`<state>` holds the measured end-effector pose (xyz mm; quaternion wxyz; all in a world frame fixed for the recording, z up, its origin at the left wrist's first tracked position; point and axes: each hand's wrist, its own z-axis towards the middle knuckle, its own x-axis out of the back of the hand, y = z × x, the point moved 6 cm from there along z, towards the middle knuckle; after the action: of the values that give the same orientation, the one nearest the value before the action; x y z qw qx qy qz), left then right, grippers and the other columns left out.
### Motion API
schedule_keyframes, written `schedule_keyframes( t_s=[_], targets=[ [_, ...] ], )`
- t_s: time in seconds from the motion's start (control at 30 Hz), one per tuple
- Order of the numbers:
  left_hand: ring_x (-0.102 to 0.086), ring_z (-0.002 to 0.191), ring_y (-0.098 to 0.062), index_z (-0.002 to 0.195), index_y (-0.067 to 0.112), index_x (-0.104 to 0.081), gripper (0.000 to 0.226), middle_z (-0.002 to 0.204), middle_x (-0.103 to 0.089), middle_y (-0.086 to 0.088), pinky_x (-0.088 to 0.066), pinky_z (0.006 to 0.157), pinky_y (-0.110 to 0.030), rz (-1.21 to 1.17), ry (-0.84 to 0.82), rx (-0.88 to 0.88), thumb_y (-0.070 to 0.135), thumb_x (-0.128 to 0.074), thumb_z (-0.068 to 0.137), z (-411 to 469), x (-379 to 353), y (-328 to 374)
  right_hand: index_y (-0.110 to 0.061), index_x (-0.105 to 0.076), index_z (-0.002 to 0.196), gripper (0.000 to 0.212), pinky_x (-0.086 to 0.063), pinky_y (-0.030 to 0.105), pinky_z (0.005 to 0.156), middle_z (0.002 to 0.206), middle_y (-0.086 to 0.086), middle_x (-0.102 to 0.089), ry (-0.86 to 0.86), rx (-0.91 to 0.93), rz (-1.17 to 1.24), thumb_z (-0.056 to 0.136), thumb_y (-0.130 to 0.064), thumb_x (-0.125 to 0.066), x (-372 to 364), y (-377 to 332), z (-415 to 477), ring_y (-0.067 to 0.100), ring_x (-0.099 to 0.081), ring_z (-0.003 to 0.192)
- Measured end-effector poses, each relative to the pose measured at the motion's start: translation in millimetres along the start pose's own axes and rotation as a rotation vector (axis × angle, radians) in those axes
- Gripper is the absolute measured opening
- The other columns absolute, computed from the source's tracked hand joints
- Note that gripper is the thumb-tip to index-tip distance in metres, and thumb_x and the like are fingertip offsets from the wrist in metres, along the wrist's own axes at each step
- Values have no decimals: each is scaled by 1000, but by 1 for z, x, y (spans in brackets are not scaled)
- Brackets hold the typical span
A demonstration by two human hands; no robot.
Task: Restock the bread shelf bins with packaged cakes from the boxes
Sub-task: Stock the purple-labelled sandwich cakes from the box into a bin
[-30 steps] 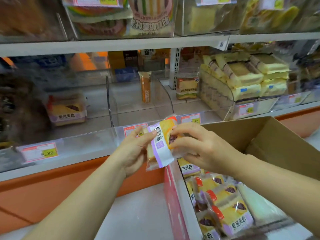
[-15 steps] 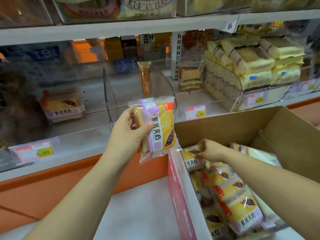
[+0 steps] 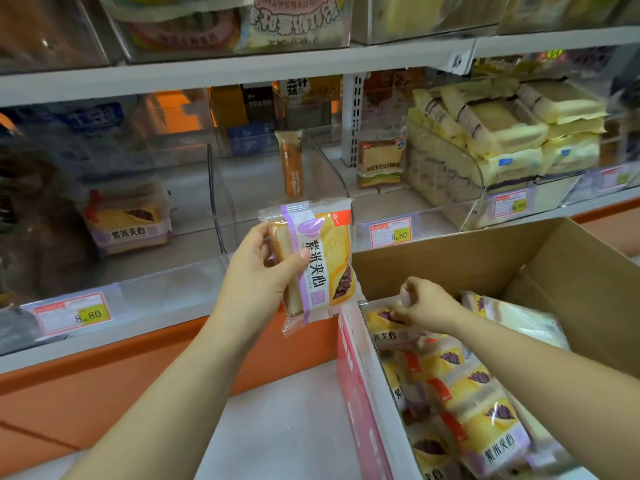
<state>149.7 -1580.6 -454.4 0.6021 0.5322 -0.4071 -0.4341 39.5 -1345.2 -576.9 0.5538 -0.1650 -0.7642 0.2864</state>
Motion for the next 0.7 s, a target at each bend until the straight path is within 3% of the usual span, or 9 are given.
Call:
schedule_keyframes(
  t_s=[0.1, 0.17, 0.23, 0.4, 0.5, 0.6, 0.7],
  targets=[
    [-71, 91, -12, 112, 20, -59, 28, 101, -73, 4, -59, 72, -29, -44, 29, -3, 6, -63, 89, -3, 3, 2, -27, -55, 101, 25, -42, 28, 68, 87, -9, -55, 175, 109, -134, 81, -24, -68, 40, -19, -19, 15, -55, 86],
    [-71, 91, -15, 111, 22, -60, 27, 101, -73, 4, -59, 70, -31, -79, 48, -13, 6, -62, 89, -4, 4, 7, -32, -56, 85, 13, -46, 32, 67, 80, -11, -60, 303, 143, -124, 79, -27, -66, 73, -35, -39, 17, -58, 81],
    [-71, 92, -17, 111, 21, -60, 26, 102, -72, 1, -58, 70, -33, -114, 65, -29, 5, -60, 90, -5, 6, 11, -27, -55, 73, 14, -45, 33, 66, 73, -5, -63, 434, 186, -17, 75, -25, -69, 104, -51, -60, 19, -58, 75],
    [-69, 96, -22, 109, 19, -59, 23, 102, -71, -2, -54, 75, -36, -194, 121, -65, 4, -59, 91, -12, 14, 20, -20, -59, 83, 11, -44, 21, 60, 75, 2, -62, 673, 375, 394, 82, -19, -70, 155, -103, -114, 10, -56, 68],
    [-69, 87, -15, 105, 20, -59, 22, 93, -71, 4, -54, 69, -32, -266, 155, -63, 4, -58, 91, -18, 19, 23, -27, -56, 83, 13, -49, 28, 67, 77, 1, -62, 658, 464, 670, 85, -23, -69, 147, -133, -133, 10, -62, 73],
    [-69, 78, -10, 101, 19, -58, 19, 89, -70, 3, -54, 68, -32, -373, 169, -42, 2, -56, 92, -23, 24, 28, -31, -60, 81, 12, -53, 45, 73, 84, 11, -66, 475, 460, 931, 81, -28, -72, 116, -159, -130, 30, -68, 84],
    [-63, 64, -4, 97, 20, -57, 15, 84, -66, 4, -53, 55, -24, -458, 200, -37, 6, -54, 93, -28, 35, 33, -21, -59, 84, 13, -54, 39, 69, 79, 7, -66, 369, 407, 916, 82, -23, -72, 78, -178, -125, 23, -68, 79]
  ],
)
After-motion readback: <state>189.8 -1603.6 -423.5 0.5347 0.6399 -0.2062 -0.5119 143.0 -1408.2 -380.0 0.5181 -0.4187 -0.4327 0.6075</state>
